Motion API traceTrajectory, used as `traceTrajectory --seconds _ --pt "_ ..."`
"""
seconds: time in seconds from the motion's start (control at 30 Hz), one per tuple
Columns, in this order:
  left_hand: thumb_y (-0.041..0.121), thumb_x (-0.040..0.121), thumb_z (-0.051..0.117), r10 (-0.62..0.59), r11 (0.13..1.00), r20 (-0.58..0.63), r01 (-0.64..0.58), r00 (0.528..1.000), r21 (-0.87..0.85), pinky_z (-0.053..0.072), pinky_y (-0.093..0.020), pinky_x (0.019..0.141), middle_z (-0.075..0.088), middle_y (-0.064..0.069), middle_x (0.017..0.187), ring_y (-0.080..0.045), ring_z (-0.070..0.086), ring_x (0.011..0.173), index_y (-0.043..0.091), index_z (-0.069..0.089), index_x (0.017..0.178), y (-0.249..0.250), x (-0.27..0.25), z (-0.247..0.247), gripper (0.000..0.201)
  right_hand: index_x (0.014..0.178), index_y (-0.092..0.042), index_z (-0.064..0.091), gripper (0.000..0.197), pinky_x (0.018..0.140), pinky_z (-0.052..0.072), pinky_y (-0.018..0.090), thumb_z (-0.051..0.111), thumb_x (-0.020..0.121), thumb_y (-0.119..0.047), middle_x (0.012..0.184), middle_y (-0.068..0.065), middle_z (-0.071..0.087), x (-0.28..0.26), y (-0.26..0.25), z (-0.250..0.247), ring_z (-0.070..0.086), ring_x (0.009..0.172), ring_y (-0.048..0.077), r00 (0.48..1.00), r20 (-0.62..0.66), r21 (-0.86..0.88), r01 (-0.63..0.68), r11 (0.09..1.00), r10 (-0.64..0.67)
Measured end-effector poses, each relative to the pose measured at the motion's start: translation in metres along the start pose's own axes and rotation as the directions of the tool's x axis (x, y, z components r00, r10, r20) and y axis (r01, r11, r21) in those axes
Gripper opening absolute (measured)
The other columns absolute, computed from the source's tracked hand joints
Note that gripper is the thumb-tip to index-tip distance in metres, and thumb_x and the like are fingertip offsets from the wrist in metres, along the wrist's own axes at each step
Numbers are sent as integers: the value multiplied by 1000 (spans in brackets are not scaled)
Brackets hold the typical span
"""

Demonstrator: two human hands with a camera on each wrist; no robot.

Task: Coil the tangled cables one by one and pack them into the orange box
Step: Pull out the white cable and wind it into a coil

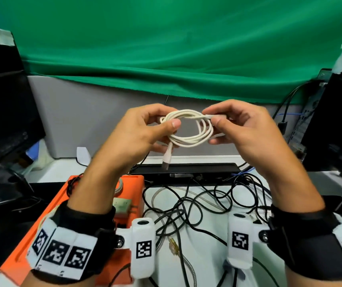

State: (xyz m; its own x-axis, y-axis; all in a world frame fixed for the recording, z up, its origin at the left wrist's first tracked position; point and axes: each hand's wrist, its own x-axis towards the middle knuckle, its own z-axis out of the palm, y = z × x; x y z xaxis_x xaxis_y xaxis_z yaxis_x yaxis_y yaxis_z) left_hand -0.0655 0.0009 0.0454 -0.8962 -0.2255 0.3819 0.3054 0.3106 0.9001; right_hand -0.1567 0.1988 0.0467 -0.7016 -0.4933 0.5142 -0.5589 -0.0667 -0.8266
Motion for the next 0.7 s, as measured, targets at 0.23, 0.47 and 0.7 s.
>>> traceTrajectory --seconds 0.23,0.47,0.7 --pt "17 94 71 79 995 -282 -91 956 -29 61 -31 61 66 -4 97 -16 69 74 18 73 114 -5 4 15 20 114 -17 64 16 77 61 38 60 101 -25 108 12 75 1 3 25 75 95 25 970 33 286 -241 927 242" --pt "22 94 71 132 984 -391 -169 911 -62 64 -40 71 72 1 101 -20 77 80 18 70 116 -7 4 23 22 133 -16 57 39 75 63 39 44 105 -41 116 11 75 4 8 49 74 98 38 895 263 544 -446 711 360" --pt "48 90 70 138 978 -360 -70 923 196 62 -43 80 72 11 95 -11 72 85 31 69 117 -14 6 14 32 127 -18 59 36 60 61 31 42 107 -41 107 12 77 5 9 40 77 80 36 914 183 419 -406 812 362"
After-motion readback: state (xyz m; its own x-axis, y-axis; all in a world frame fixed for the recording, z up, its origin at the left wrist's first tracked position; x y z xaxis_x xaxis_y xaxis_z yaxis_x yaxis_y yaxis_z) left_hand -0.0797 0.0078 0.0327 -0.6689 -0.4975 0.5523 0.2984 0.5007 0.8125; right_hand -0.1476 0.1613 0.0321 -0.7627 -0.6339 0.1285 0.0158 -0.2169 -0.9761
